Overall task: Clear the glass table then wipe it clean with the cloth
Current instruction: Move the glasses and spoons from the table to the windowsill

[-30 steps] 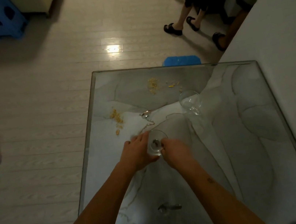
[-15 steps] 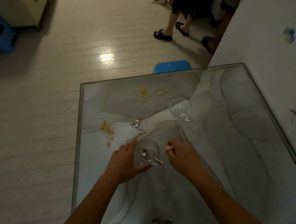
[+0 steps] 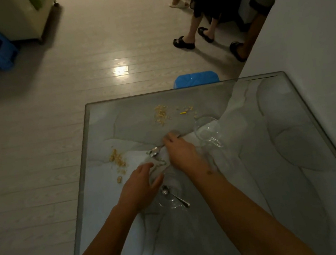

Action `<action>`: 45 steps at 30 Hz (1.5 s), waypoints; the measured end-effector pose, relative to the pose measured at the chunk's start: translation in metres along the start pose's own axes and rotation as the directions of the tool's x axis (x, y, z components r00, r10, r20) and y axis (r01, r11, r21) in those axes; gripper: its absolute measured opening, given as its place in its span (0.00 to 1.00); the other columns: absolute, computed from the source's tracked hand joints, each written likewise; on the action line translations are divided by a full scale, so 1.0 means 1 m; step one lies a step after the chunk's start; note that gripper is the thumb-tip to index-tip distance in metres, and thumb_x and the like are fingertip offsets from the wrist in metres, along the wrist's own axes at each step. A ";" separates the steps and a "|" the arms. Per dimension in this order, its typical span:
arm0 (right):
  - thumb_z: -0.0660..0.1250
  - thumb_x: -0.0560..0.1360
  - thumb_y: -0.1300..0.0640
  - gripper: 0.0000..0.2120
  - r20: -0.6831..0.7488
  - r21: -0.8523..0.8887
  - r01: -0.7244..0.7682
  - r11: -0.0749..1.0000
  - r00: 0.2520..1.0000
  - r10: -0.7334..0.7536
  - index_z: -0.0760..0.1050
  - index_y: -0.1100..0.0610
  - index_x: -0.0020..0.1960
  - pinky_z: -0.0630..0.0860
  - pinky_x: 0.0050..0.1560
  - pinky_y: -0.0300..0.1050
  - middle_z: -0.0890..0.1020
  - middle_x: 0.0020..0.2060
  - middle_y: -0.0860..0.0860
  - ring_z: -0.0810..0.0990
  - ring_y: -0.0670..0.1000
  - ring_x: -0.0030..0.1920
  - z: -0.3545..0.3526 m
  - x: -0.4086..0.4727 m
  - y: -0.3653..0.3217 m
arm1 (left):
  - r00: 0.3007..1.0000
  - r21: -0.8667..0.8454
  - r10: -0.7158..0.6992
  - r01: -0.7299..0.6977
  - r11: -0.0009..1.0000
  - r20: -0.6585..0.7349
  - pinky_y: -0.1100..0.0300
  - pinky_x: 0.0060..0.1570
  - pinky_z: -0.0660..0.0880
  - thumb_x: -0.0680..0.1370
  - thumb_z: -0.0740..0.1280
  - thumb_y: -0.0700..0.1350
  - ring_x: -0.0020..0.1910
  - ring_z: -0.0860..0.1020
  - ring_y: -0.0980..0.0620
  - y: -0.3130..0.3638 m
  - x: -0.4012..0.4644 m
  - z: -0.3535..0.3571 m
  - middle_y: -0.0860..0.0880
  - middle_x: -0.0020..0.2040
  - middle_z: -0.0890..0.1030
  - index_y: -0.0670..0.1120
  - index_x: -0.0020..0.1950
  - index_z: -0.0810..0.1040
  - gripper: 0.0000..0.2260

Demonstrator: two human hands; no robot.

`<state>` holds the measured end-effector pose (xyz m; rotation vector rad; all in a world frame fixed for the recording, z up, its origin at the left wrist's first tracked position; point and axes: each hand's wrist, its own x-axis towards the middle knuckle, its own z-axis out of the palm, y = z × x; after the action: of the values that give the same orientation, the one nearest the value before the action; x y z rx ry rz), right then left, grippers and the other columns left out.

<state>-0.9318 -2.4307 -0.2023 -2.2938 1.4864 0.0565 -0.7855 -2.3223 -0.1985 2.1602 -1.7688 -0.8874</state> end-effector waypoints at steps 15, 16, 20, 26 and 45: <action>0.61 0.75 0.53 0.08 -0.215 0.251 -0.107 0.962 0.963 0.163 0.73 0.55 0.51 0.72 0.44 0.50 0.79 0.49 0.57 0.78 0.61 0.49 -0.035 -0.036 0.021 | 0.984 -0.022 0.081 -0.086 0.996 -0.159 0.54 0.53 0.74 0.79 0.64 0.56 0.58 0.77 0.48 0.021 0.021 -0.004 0.47 0.60 0.79 0.47 0.64 0.75 0.18; 0.62 0.74 0.53 0.06 -0.239 0.289 -0.138 0.947 0.948 0.211 0.72 0.55 0.47 0.71 0.42 0.49 0.80 0.46 0.57 0.78 0.61 0.48 -0.043 -0.039 0.032 | 0.986 -0.014 0.083 -0.086 0.996 -0.144 0.54 0.52 0.74 0.79 0.64 0.57 0.58 0.77 0.49 0.026 0.025 -0.004 0.47 0.60 0.79 0.47 0.64 0.75 0.19; 0.63 0.74 0.53 0.06 -0.202 0.369 -0.277 0.887 0.908 0.367 0.75 0.55 0.46 0.74 0.45 0.50 0.82 0.45 0.58 0.79 0.61 0.48 -0.064 -0.048 0.084 | 0.993 -0.028 0.093 -0.095 0.995 -0.066 0.54 0.54 0.74 0.79 0.63 0.59 0.58 0.78 0.49 0.055 0.034 0.003 0.48 0.64 0.78 0.48 0.67 0.73 0.22; 0.63 0.74 0.52 0.10 -0.041 0.308 -0.367 0.877 0.917 0.398 0.78 0.53 0.53 0.77 0.51 0.50 0.83 0.50 0.55 0.79 0.57 0.53 -0.058 -0.055 0.123 | 0.997 0.050 0.075 -0.076 0.996 0.034 0.52 0.59 0.74 0.79 0.60 0.63 0.63 0.76 0.49 0.065 0.031 0.015 0.49 0.68 0.75 0.50 0.70 0.71 0.25; 0.64 0.75 0.52 0.19 -0.193 0.320 -0.355 0.878 0.883 0.428 0.73 0.57 0.64 0.73 0.56 0.52 0.77 0.58 0.58 0.74 0.61 0.60 -0.059 -0.073 0.106 | 0.996 0.067 -0.003 -0.003 0.998 0.085 0.50 0.63 0.72 0.78 0.59 0.65 0.68 0.72 0.48 0.044 -0.005 0.001 0.49 0.72 0.70 0.50 0.74 0.67 0.29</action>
<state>-1.0674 -2.4256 -0.1630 -1.7971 1.9421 -0.3303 -0.8222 -2.3284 -0.1751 2.1943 -1.8635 -0.9460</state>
